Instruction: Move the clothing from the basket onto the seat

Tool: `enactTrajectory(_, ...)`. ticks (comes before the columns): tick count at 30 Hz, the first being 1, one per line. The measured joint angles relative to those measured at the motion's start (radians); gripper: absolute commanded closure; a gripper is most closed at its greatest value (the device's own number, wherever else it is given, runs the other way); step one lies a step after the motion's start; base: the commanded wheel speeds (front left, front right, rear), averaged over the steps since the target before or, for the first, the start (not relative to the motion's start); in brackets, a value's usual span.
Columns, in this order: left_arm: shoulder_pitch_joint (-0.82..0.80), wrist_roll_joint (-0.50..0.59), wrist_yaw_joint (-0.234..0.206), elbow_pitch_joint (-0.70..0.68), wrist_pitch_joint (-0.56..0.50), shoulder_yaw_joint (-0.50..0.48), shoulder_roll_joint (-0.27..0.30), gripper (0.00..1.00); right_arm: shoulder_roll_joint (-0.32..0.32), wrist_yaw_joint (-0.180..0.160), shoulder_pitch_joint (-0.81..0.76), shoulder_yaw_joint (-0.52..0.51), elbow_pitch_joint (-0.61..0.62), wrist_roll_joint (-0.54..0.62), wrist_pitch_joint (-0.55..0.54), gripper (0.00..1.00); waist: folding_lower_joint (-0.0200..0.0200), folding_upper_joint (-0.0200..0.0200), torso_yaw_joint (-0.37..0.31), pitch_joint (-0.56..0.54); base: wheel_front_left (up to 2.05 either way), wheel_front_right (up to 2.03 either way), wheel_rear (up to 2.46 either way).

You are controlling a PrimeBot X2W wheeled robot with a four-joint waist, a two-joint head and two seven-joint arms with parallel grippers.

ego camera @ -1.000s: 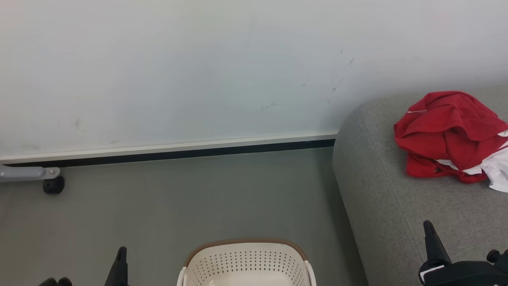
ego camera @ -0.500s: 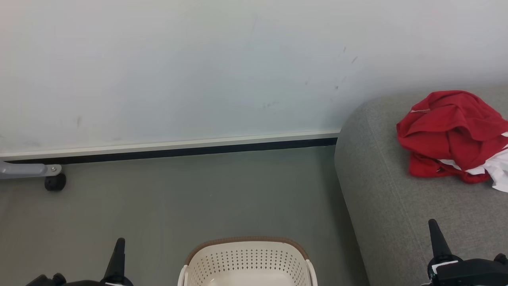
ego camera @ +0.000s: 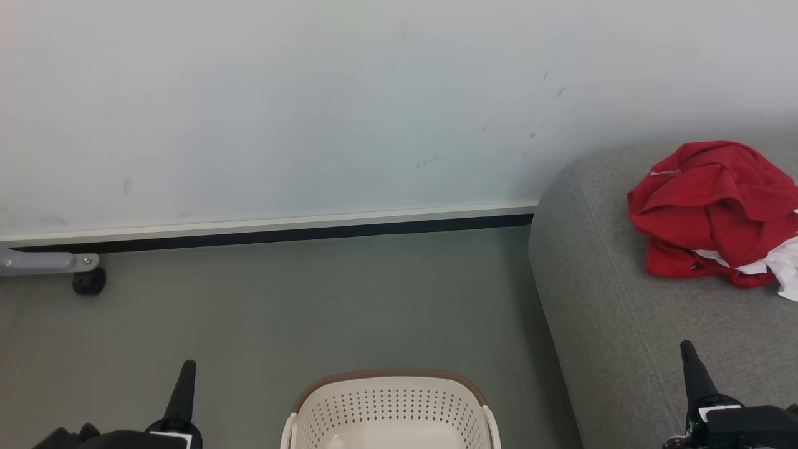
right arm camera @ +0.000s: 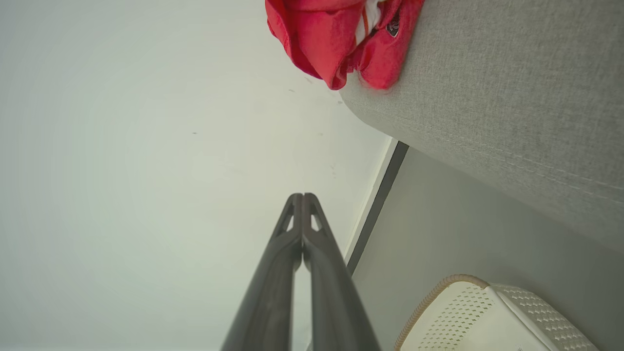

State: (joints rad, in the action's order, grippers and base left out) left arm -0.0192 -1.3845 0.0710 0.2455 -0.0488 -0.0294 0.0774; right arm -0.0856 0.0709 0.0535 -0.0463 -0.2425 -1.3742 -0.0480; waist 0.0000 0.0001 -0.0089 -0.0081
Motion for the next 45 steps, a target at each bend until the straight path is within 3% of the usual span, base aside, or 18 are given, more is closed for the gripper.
enactTrajectory(19, -0.05, -0.201, 0.044, 0.029, -0.062, -0.06, -0.032, 1.0, 0.04, 0.044, 0.027, -0.084, -0.035, -0.219, -0.063, 1.0, 0.0, 0.0, 0.009, 0.009, 0.0, 0.0, 0.0)
enactTrajectory(45, -0.058, -0.216, 0.045, 0.03, -0.064, -0.061, -0.034, 1.0, 0.041, 0.045, 0.036, -0.086, -0.036, -0.222, -0.065, 1.0, 0.0, 0.0, 0.009, 0.009, 0.0, 0.0, 0.0)
